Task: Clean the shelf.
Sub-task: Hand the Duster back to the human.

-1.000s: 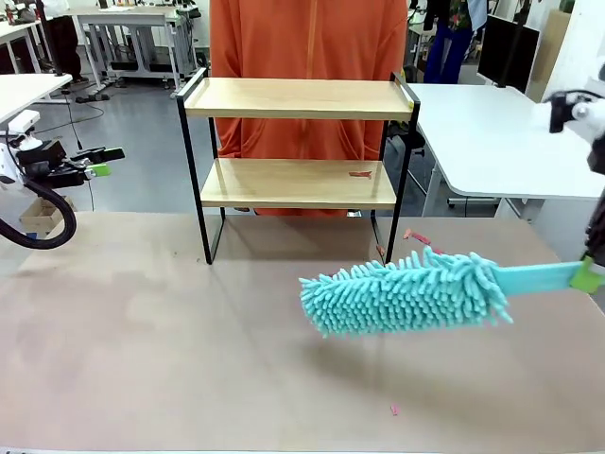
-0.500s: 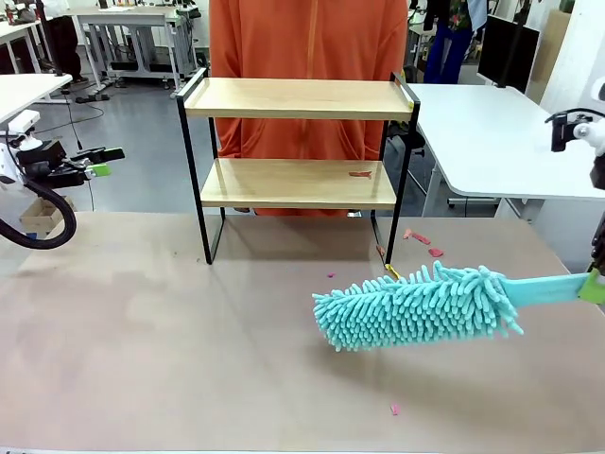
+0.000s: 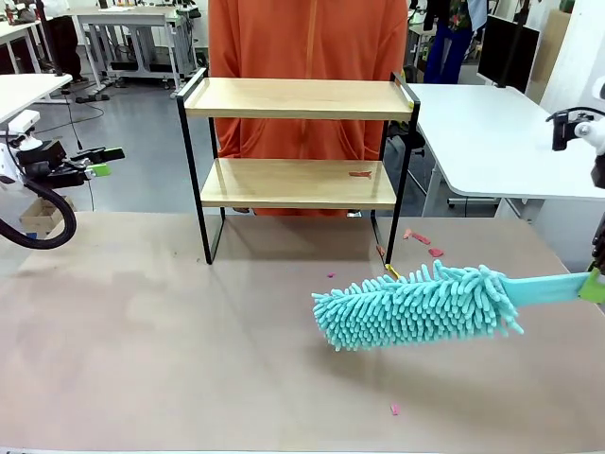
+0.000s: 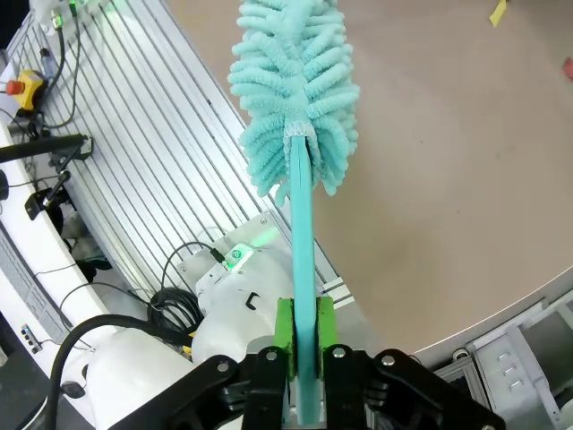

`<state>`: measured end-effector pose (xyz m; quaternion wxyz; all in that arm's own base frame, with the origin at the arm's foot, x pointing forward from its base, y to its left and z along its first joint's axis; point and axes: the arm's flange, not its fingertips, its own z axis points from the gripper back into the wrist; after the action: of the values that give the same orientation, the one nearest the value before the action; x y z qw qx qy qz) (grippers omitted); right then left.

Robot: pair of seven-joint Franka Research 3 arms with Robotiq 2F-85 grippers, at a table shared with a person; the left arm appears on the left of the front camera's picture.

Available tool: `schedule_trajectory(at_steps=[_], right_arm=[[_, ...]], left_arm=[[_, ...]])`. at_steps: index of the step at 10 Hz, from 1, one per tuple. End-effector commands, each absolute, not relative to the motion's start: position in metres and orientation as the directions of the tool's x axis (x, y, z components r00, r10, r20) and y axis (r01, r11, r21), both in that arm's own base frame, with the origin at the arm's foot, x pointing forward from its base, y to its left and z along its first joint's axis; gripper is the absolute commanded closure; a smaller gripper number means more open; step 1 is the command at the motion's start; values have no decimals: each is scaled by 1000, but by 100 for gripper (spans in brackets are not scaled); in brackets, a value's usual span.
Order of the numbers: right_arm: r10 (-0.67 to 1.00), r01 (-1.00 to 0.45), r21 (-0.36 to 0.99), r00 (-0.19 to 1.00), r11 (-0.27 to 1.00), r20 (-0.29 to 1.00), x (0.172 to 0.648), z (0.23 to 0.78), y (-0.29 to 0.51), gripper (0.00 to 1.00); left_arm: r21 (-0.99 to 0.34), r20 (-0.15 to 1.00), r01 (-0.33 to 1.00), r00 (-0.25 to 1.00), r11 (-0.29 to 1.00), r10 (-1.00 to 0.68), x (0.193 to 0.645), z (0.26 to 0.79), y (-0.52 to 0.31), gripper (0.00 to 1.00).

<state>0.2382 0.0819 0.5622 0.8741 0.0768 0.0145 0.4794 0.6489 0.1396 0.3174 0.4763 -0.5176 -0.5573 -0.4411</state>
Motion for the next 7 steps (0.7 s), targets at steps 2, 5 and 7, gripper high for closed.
schedule_trajectory(at_steps=[2,5,7], right_arm=[[843,-840,147,535,523,58,237,565,82,87],[843,-840,147,535,523,58,237,565,82,87],[862,-866,146,495,478,112,265,569,72,87]], left_arm=[[11,988,998,-21,69,151,648,320,140,0],[11,988,998,-21,69,151,648,320,140,0],[11,988,998,-21,69,151,648,320,140,0]])
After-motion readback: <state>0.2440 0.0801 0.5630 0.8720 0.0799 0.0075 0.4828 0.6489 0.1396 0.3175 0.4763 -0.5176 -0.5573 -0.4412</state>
